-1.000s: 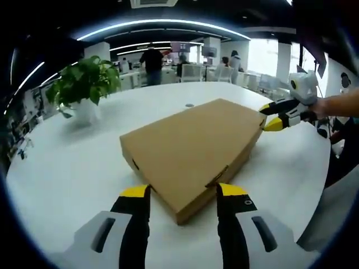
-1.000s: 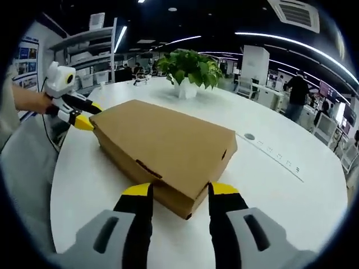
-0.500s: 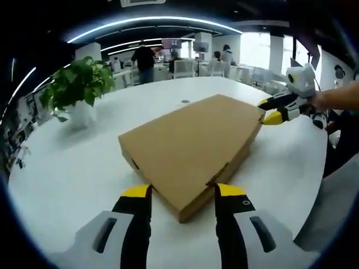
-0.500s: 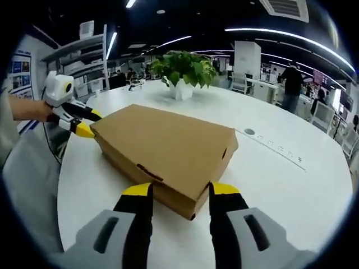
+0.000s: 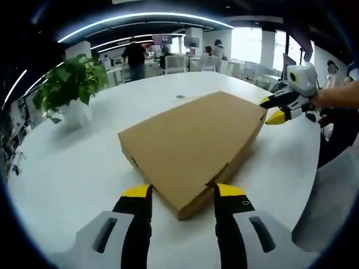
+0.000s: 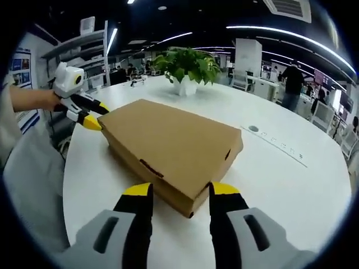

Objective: Operate the shoe box by opening the lid, removing the specified soft item, and placing it in the target area until the item is outside and the box remains undamaged.

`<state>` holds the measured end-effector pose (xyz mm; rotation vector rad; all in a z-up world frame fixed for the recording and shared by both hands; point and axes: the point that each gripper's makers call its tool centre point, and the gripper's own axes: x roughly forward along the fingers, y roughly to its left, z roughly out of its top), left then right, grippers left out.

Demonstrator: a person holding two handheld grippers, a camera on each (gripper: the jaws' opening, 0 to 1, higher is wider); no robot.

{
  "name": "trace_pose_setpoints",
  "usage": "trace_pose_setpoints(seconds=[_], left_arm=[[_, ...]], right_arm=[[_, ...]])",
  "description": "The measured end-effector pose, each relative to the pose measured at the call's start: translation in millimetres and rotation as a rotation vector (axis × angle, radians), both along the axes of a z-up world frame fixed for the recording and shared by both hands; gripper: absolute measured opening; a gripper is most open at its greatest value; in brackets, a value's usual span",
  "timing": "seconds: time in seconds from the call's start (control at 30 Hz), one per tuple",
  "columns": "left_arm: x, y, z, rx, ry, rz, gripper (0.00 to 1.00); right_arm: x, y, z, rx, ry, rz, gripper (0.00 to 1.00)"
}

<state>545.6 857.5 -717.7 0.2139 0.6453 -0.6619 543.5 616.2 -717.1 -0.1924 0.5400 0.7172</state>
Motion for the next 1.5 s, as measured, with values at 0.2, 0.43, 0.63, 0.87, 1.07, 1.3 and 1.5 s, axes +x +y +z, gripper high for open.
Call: trace_pose_setpoints(seconds=[0.2,0.43,0.63,0.87,1.07,1.3,1.5], left_arm=[[-0.6,9,-0.7,0.006,0.010,-0.024,0.43],[-0.9,23,-0.4,0.012,0.018,-0.058,0.43],[-1.6,38,-0.7,0.019,0.029,-0.085,0.42],[-6.8,52,1.0,0.019,0.027,-0.107,0.42],[-11.4,60,2.5,0.012,0.022,-0.112,0.42],[-17.4,70,3.5,0.013,0.022,-0.103,0.41],[-24.2,82,4.3,0.015,0.025,-0.083,0.40]], right_arm=[[-9,10,0.1,-0.002,-0.001,-0.004,0.36],[-18,23,0.6,0.005,0.000,-0.007,0.35],[-26,38,1.0,0.015,0.004,0.005,0.34],[-39,56,1.6,0.041,0.005,0.017,0.35],[-47,67,2.4,0.050,0.010,0.024,0.35],[-57,79,2.6,0.060,0.015,0.035,0.34],[-68,93,2.8,0.067,0.013,0.047,0.34]])
